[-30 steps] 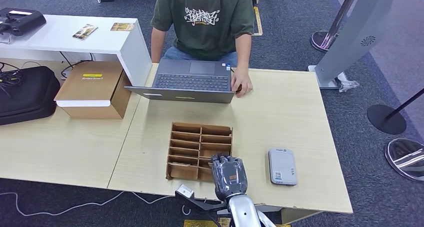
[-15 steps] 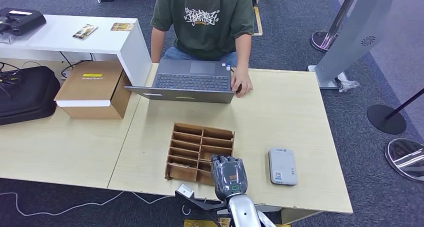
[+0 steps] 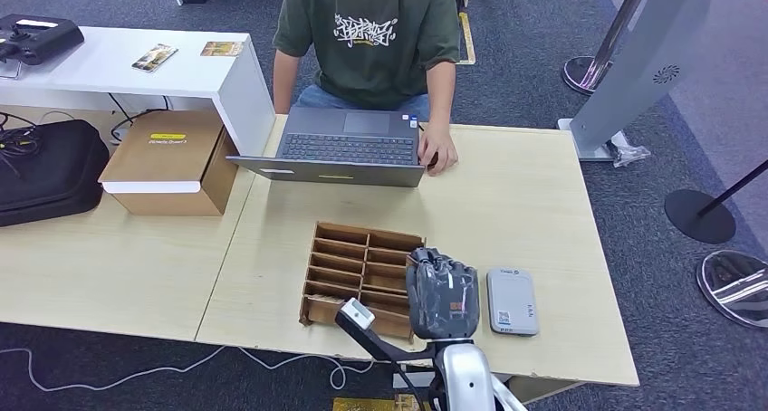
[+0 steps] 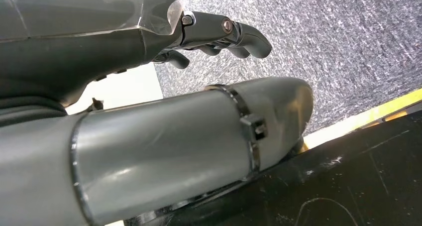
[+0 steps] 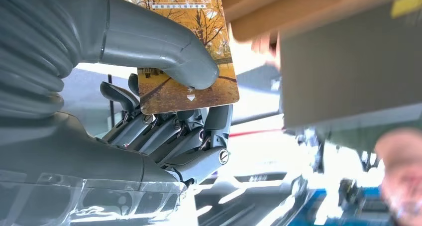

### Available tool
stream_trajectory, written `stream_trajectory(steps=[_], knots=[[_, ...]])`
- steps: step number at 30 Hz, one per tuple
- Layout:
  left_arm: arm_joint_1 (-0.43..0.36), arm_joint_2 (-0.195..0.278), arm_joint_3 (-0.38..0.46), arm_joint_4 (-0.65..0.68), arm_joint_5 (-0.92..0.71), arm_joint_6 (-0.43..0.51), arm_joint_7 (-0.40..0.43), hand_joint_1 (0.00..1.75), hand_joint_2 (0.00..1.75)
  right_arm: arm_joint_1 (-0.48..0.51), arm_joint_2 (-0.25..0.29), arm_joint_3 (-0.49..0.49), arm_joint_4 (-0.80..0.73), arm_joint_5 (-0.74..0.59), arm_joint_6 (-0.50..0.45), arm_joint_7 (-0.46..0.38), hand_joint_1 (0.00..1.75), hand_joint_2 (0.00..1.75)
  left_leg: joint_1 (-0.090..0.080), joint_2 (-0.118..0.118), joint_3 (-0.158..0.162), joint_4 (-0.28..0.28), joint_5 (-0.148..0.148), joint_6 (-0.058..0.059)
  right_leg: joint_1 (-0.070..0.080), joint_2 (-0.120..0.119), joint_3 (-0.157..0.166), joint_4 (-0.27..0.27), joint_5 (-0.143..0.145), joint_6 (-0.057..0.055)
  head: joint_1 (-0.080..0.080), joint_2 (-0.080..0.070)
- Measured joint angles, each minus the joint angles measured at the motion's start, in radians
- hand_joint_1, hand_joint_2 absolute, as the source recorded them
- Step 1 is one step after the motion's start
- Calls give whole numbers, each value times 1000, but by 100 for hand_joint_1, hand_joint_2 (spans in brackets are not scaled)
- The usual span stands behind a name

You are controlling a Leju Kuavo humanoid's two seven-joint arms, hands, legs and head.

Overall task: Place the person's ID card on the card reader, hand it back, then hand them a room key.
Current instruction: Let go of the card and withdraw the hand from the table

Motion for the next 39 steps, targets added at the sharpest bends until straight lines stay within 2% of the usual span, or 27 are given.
stream_trajectory(steps=[3,5,7,10,13,18,20,24,27,33,35,39], knots=[[0,0,0,0,0,0,-5,0,0,-1,-32,-4,-50,0,-43,21,175,175,0,0,0,0,0,0,0,0,0,0,0,0,0,0],[0,0,0,0,1,0,-6,0,0,7,-45,-19,-81,0,-87,4,175,175,0,0,0,0,0,0,0,0,0,0,0,0,0,0],[1,0,0,0,4,0,-6,0,0,28,-45,-49,-107,-2,-139,-54,175,175,0,0,0,0,0,0,0,0,0,0,0,0,0,0],[1,0,0,0,6,0,-6,0,0,83,-6,-133,-141,-61,-223,-207,175,175,0,-1,0,0,-1,0,0,-1,0,0,-1,0,0,0],[2,0,0,0,1,-1,-6,0,0,130,51,-236,-172,-218,-285,-344,175,175,1,-1,0,0,-1,-1,1,-1,0,0,-1,0,0,0],[1,0,0,0,-10,-7,2,0,0,190,126,-384,-209,-468,-294,-458,175,175,1,0,0,0,-1,-1,1,0,0,0,-1,-1,0,0],[1,0,0,0,-9,-10,10,0,0,206,152,-430,-216,-608,-279,-502,175,175,1,0,0,0,-1,-1,1,0,0,0,-1,-1,0,0],[0,0,0,0,-4,-16,25,0,0,231,194,-509,-221,-989,-201,-590,175,175,0,0,0,0,-1,-1,1,0,0,0,-1,-1,0,0],[-1,1,0,0,-2,-16,33,0,0,244,222,-564,-220,-1155,-162,-634,175,175,1,-1,0,0,-1,-1,1,0,0,0,-1,-1,0,0],[0,1,0,0,-1,-11,33,0,0,257,257,-636,-218,-1266,-139,-672,175,175,1,0,0,0,-1,-1,1,0,0,0,-1,-1,0,0],[0,1,0,0,-3,-7,33,0,0,257,261,-648,-215,-1247,-159,-691,175,175,1,0,0,0,-1,-1,1,0,0,0,-1,-1,0,0],[0,0,0,0,-12,4,30,0,0,251,266,-656,-212,-1117,-246,-720,175,175,1,0,0,0,-1,-1,1,0,0,0,-1,-1,0,0]])
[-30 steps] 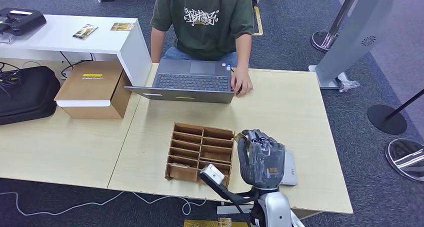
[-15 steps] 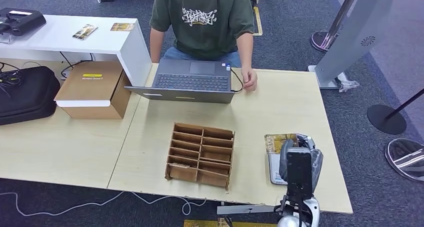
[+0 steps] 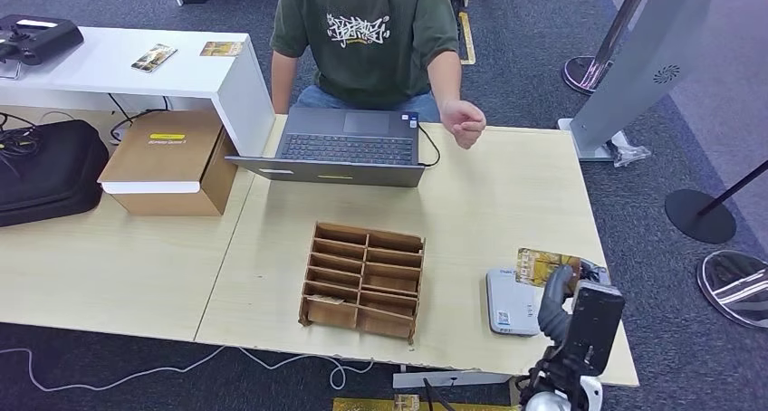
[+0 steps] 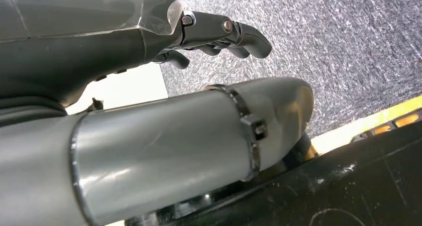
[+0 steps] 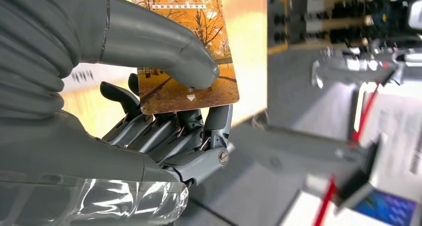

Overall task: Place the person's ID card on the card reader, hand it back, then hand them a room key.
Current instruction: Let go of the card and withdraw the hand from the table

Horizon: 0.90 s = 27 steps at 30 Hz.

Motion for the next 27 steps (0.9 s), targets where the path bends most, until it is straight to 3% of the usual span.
stream_trajectory(steps=[7,14,27], knots=[[0,-6,0,0,-29,7,-3,0,0,-42,0,3,5,169,-98,-4,175,175,0,0,0,0,0,0,0,0,0,0,0,0,0,0],[0,-10,0,0,-49,11,-3,0,0,-116,-6,6,39,315,-118,-1,175,175,0,0,0,0,0,0,0,0,1,0,0,0,0,0],[-8,-18,0,0,-105,6,-3,0,0,-404,15,-16,258,740,-119,-4,175,175,0,0,2,0,1,-1,0,0,2,1,1,-1,0,0]])
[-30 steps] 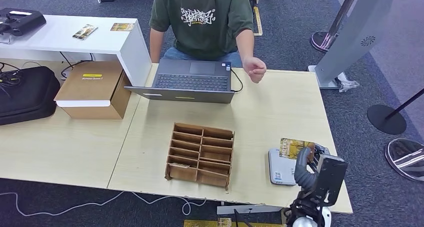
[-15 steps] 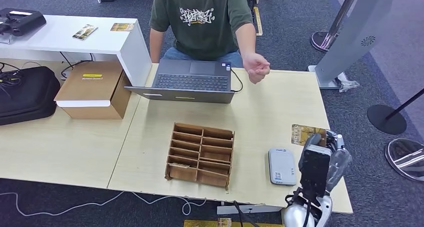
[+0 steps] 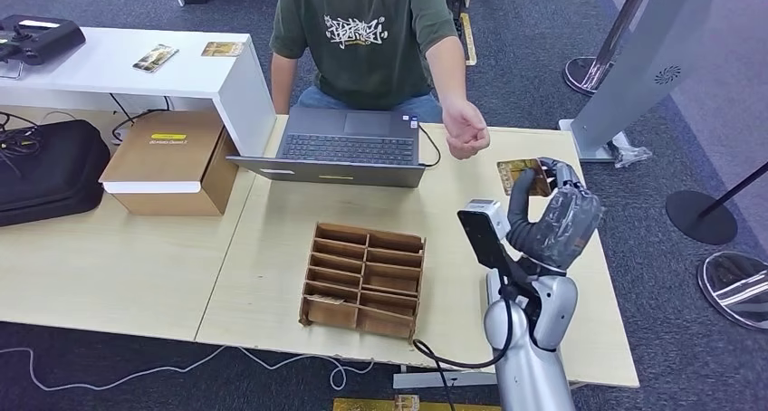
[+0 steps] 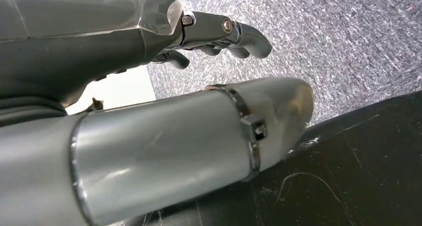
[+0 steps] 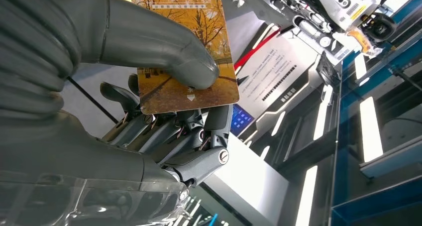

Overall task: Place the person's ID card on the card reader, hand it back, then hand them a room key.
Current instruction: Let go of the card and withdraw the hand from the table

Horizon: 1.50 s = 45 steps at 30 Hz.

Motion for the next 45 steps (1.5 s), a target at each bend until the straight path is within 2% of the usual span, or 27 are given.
stream_trajectory(steps=[11,17,21,25,29,36,45], knots=[[-14,-11,0,0,-93,-18,6,0,0,-201,52,0,186,210,0,86,175,175,0,0,0,0,0,0,0,0,0,0,1,-1,0,0],[-16,-16,0,0,-135,-28,13,0,0,-295,64,5,285,325,0,183,175,175,0,0,0,0,0,0,0,0,0,0,1,-1,0,0],[-18,-18,0,0,-171,-37,19,0,0,-365,57,34,373,369,0,295,175,175,0,1,1,0,0,0,0,1,0,0,1,-1,0,0],[-23,-21,0,0,-207,-46,21,0,0,-445,21,127,486,376,0,446,175,175,0,1,1,0,1,0,0,1,0,0,1,-1,0,0],[-28,-23,0,0,-227,-51,21,0,0,-514,-15,221,593,376,0,522,175,175,0,1,1,1,1,0,0,1,0,0,1,-1,0,0],[-30,-24,0,0,-245,-52,21,0,0,-587,-38,301,732,376,-1,559,175,175,0,1,1,1,1,0,0,1,0,0,1,-1,0,0],[-31,-24,0,0,-252,-55,23,0,0,-615,-49,332,800,376,-1,566,175,175,0,1,1,1,1,0,0,1,0,0,1,-1,0,0]])
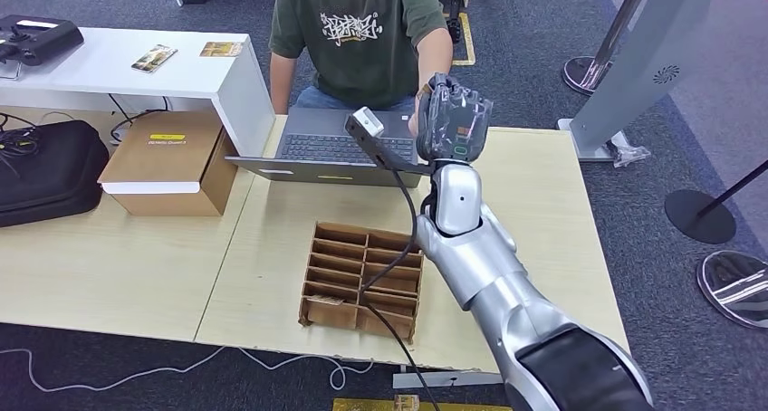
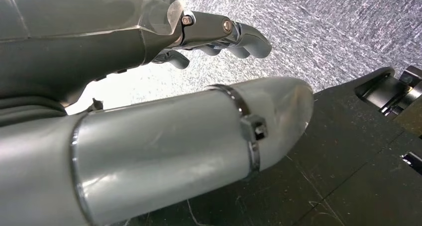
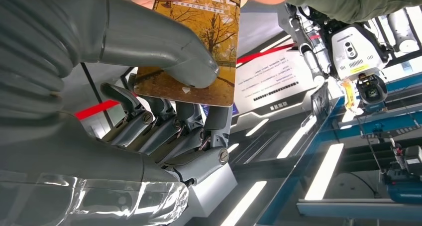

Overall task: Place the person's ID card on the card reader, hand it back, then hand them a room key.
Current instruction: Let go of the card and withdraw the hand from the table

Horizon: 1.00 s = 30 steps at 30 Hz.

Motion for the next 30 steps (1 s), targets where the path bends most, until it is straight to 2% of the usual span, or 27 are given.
stream_trajectory(steps=[9,13,30], knots=[[-1,-1,0,0,-8,-1,0,0,0,-9,-8,10,25,0,0,2,175,175,0,0,0,0,0,0,0,0,0,0,0,0,0,0],[-1,-3,0,0,-10,-3,1,0,0,-10,-10,10,31,0,0,0,0,175,0,0,0,0,0,0,0,0,0,0,0,0,0,0],[-6,-5,0,0,-14,-7,6,0,0,-14,-14,10,41,0,0,1,0,175,0,0,0,0,0,0,0,0,0,0,0,0,0,0]])
